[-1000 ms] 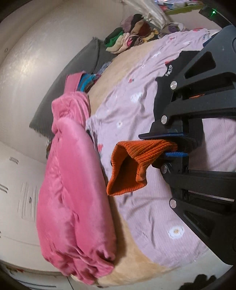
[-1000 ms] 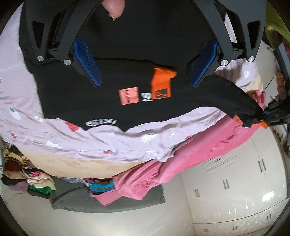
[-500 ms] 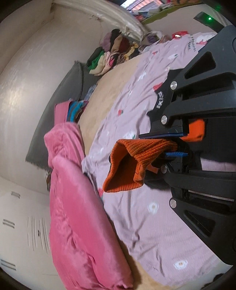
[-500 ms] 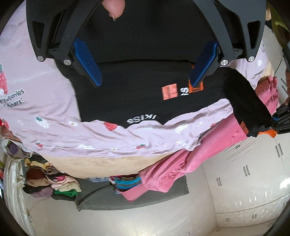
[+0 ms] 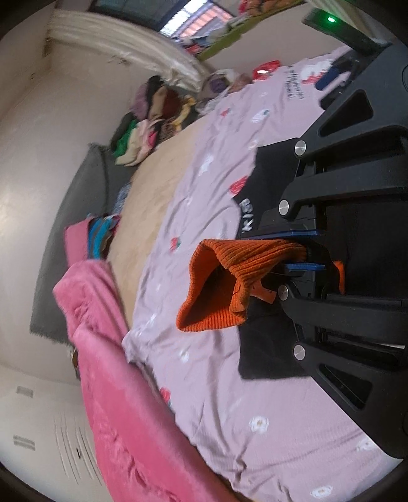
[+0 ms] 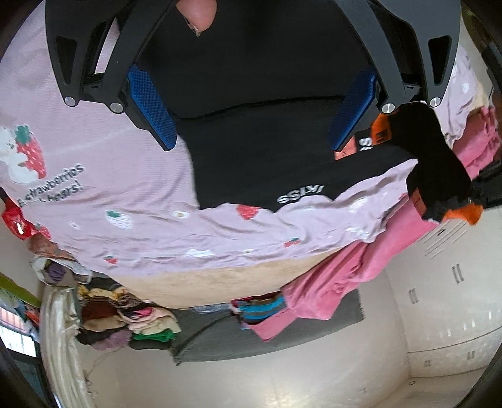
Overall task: Fold small clothes
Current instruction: 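Lift the sleeve and carry it across the shirt body with the left tool, then lower the cuff onto the folded sleeve and open the left tool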
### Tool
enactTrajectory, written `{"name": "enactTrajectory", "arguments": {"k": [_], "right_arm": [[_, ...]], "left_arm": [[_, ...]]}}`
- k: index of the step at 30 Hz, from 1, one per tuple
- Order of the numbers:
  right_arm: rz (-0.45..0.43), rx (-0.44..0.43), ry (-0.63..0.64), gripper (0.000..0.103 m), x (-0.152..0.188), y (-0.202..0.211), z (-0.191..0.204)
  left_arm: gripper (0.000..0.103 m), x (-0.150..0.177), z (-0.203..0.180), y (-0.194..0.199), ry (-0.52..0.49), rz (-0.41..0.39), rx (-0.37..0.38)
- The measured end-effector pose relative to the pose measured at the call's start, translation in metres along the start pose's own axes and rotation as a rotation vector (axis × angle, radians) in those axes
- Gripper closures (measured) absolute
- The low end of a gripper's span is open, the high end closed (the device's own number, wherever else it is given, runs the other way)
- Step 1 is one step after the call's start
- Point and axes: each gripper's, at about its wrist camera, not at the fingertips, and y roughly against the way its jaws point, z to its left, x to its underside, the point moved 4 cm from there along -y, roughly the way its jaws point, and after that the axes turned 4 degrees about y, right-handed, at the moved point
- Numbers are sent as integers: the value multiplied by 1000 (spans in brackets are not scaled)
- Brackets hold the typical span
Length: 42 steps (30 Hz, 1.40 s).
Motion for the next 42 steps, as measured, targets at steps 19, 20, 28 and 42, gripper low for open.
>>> {"name": "enactTrajectory", "arguments": {"k": [19,20,28,42], "right_arm": [[-16,119,-101,6,1,11,-66],[-15,121,-102,6,1,11,-68],[37,137,-143,6,10,-1,-81],[274,-174,-96,21,41,-73,15]], "left_arm": [[97,93,-66,-96,-216,283,124],[95,99,-70,-100,-232,305,142],[66,128,-84,-105,-329,395,241],[29,52,6,-77,-208,220,8]]}}
